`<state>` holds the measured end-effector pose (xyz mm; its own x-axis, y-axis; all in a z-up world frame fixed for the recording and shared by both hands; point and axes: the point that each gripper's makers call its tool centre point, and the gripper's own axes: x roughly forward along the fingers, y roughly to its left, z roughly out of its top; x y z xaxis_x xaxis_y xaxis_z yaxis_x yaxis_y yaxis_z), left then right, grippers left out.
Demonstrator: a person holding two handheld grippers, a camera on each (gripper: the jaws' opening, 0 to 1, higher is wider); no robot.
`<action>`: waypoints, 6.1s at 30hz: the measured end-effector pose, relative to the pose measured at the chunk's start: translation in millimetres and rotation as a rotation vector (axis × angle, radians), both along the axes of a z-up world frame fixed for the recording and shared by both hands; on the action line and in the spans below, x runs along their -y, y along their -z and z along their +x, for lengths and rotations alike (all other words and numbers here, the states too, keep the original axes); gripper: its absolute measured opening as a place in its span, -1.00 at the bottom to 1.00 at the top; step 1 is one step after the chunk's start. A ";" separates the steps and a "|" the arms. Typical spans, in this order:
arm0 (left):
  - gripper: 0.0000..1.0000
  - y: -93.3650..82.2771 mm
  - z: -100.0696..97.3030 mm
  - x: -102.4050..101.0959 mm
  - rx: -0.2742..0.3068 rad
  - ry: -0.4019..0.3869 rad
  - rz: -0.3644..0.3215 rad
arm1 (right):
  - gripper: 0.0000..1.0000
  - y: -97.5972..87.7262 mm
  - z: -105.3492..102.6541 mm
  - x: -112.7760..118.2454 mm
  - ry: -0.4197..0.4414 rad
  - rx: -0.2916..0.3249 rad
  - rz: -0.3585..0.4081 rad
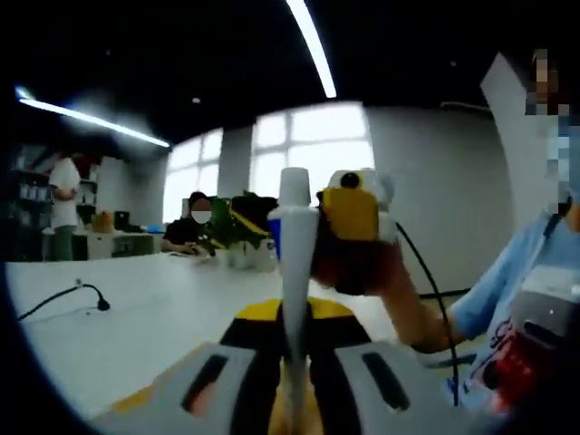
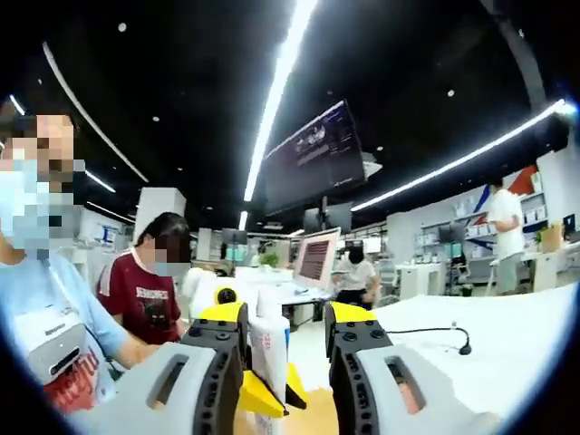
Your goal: Pick up the toothpaste unscrew the cap squeeze it onto the small board screw the cap back on and return it to the table
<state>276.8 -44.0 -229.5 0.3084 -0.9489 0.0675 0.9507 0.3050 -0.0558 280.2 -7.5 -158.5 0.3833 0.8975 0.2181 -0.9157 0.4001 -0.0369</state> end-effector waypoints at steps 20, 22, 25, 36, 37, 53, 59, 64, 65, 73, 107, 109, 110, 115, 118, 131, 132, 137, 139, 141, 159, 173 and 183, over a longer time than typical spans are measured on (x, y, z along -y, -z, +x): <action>-0.85 21.1 34.1 -9.3 0.059 -0.317 0.119 | -0.78 13.6 29.3 -23.1 0.268 -0.012 -0.064; -0.86 22.3 35.7 -9.8 0.051 -0.327 0.118 | -0.78 15.8 29.6 -24.1 0.266 -0.008 -0.064; -0.86 22.9 33.7 -8.4 0.038 -0.326 0.118 | -0.78 15.6 27.5 -25.2 0.265 0.003 -0.063; -0.87 17.9 30.7 -9.3 0.087 -0.352 0.129 | -0.80 8.9 21.9 -21.5 0.291 0.045 -0.058; -0.87 15.1 29.0 -9.5 0.094 -0.348 0.121 | -0.80 6.2 19.8 -21.8 0.286 0.064 -0.046; -0.89 14.1 1.6 4.5 0.000 -0.071 0.071 | -0.83 6.9 3.2 -17.4 0.085 -0.038 -0.012; -0.91 12.2 -11.4 7.0 -0.018 0.032 0.049 | -0.83 6.2 -7.4 -18.2 -0.031 -0.066 -0.012; -0.91 7.4 -17.4 7.0 -0.025 0.080 0.029 | -0.83 1.5 -13.3 -19.8 -0.150 -0.091 -0.005; -0.91 5.5 -18.8 6.7 -0.038 0.102 0.015 | -0.83 0.8 -14.4 -20.6 -0.173 -0.099 0.001; -0.91 -1.8 -34.5 7.3 -0.077 0.255 -0.058 | -0.82 -4.0 -26.5 -24.3 -0.455 -0.150 -0.014; -0.89 0.5 -51.5 17.1 -0.109 0.356 -0.081 | -0.79 2.2 -78.7 -8.2 -1.148 -0.087 0.021; -0.89 1.9 -49.2 17.2 -0.115 0.348 -0.078 | -0.79 5.6 -77.3 -10.3 -1.105 -0.075 0.017; -0.89 2.2 -48.0 17.1 -0.120 0.344 -0.078 | -0.78 8.3 -82.9 -13.9 -1.083 -0.071 0.017; -0.89 5.3 -31.3 12.5 -0.131 0.271 -0.068 | -0.70 4.7 -52.3 -13.1 -0.915 -0.098 0.052; -0.89 7.0 -23.7 10.5 -0.138 0.233 -0.064 | -0.56 -1.5 -27.1 -7.4 -0.782 -0.095 0.068; -0.89 21.1 24.5 -6.9 -0.107 -0.091 0.012 | 0.15 -1.1 15.8 7.4 -0.200 -0.104 0.041; -0.89 23.7 30.4 -10.0 -0.101 -0.134 0.032 | 0.18 -2.6 18.7 8.9 -0.149 -0.098 0.048; -0.89 21.4 41.4 -19.6 -0.093 -0.245 0.017 | 0.01 -1.8 29.1 17.1 0.069 -0.089 0.067; -0.89 19.5 45.0 -23.5 -0.085 -0.300 0.007 | -0.04 -1.0 31.5 19.6 0.130 -0.090 0.078; -0.89 18.0 47.0 -24.6 -0.078 -0.345 -0.001 | -0.14 -3.8 36.5 23.5 0.235 -0.100 0.159; -0.89 0.3 42.3 -41.0 0.075 -0.630 0.075 | -0.54 -3.0 25.2 -8.5 0.381 -0.080 0.093; -0.89 11.2 31.6 -34.5 0.068 -0.646 0.086 | -0.79 9.5 17.6 -23.4 0.353 -0.087 0.028; -0.89 14.5 28.7 -35.2 0.017 -0.635 0.066 | -0.80 14.2 10.1 -31.6 0.396 -0.020 -0.078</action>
